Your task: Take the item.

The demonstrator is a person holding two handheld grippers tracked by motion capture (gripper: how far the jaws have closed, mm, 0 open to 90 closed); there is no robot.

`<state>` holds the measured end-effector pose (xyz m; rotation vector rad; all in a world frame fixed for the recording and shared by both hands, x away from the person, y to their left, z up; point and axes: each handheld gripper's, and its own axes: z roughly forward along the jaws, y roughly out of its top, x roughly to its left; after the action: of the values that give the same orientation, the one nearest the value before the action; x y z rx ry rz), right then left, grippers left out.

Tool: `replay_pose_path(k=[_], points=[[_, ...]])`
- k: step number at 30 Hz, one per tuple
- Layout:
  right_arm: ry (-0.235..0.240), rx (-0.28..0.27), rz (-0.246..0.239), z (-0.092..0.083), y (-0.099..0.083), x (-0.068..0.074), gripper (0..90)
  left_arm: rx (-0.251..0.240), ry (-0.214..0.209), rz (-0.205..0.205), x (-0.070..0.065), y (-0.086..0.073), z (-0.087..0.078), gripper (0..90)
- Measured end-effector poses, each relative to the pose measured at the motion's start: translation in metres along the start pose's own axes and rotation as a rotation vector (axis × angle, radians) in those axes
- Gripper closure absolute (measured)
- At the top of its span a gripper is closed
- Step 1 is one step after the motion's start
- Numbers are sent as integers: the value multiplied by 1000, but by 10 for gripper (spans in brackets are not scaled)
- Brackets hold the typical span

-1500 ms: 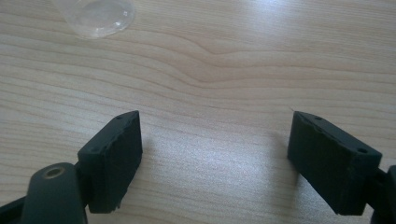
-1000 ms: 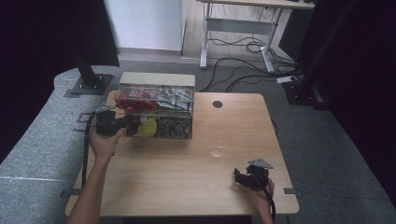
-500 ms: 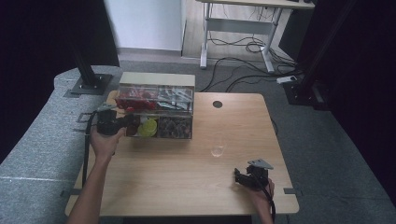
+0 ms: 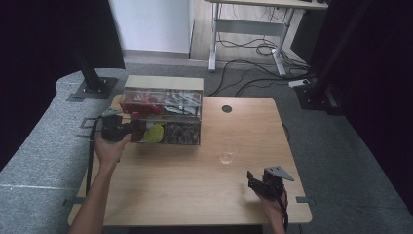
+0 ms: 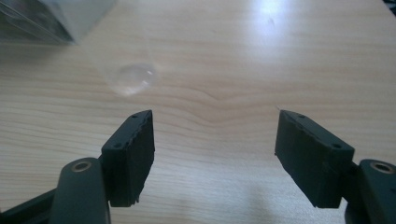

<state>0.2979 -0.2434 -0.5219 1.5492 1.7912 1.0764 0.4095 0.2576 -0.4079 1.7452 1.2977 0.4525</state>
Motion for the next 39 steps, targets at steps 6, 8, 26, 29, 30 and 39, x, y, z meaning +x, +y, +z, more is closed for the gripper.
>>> replay_pose_path(k=[6,8,26,29,30,39], points=[[43,-40,-23,-14,12,12,296,4,-1,3,0,0,1,899],[49,-54,-32,-18,15,17,300,9,-1,4,0,0,2,899],[224,-114,-175,-23,70,79,358,28,-10,13,2,5,5,896],[244,-105,-195,-15,76,89,358,27,-4,18,1,4,7,897],[247,-100,-199,-13,77,91,359,25,-1,20,0,4,8,897],[276,-96,-200,0,92,101,369,22,11,28,-2,3,7,900]])
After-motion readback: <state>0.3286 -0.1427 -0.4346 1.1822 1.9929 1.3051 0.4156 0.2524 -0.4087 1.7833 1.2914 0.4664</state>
